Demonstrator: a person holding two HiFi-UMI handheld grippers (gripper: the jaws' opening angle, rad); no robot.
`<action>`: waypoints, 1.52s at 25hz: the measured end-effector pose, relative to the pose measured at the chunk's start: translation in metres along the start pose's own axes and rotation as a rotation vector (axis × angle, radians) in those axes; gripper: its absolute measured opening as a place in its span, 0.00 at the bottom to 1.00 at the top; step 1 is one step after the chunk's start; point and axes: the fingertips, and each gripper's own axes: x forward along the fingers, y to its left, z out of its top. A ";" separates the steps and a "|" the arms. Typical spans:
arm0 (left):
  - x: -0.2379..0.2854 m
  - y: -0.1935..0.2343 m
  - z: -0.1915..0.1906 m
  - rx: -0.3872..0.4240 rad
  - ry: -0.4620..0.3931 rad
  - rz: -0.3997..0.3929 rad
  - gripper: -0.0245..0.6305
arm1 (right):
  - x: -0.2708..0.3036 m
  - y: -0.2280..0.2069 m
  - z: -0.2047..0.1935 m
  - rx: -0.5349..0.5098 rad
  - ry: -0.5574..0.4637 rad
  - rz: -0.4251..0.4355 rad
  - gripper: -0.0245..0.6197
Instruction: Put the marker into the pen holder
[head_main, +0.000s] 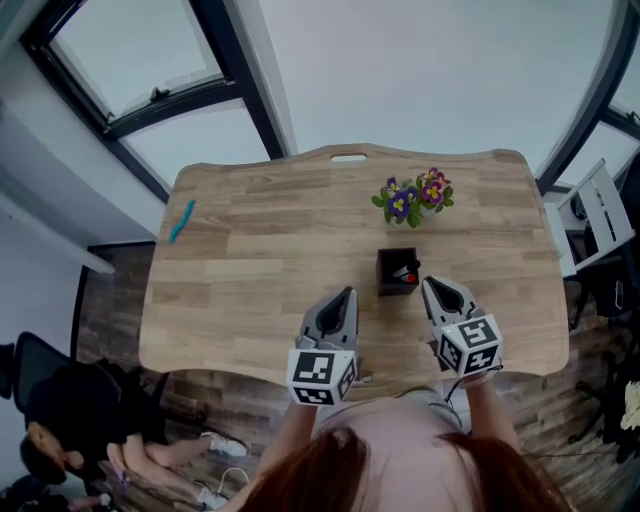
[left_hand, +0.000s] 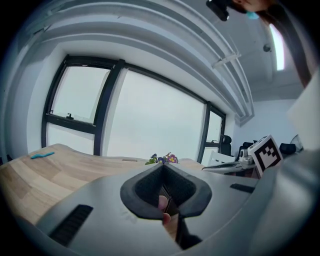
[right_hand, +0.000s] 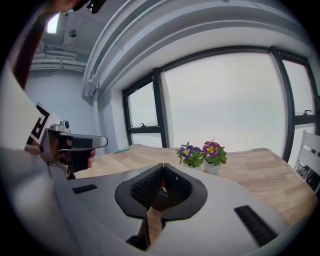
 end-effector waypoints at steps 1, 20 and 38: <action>0.000 -0.002 0.001 0.002 -0.001 -0.006 0.04 | -0.002 0.001 0.001 -0.003 -0.006 -0.007 0.05; -0.018 -0.058 0.023 0.083 -0.037 -0.046 0.04 | -0.071 -0.006 0.029 -0.067 -0.156 -0.080 0.04; -0.071 -0.107 0.034 0.118 -0.100 -0.034 0.04 | -0.152 0.008 0.040 -0.108 -0.277 -0.100 0.04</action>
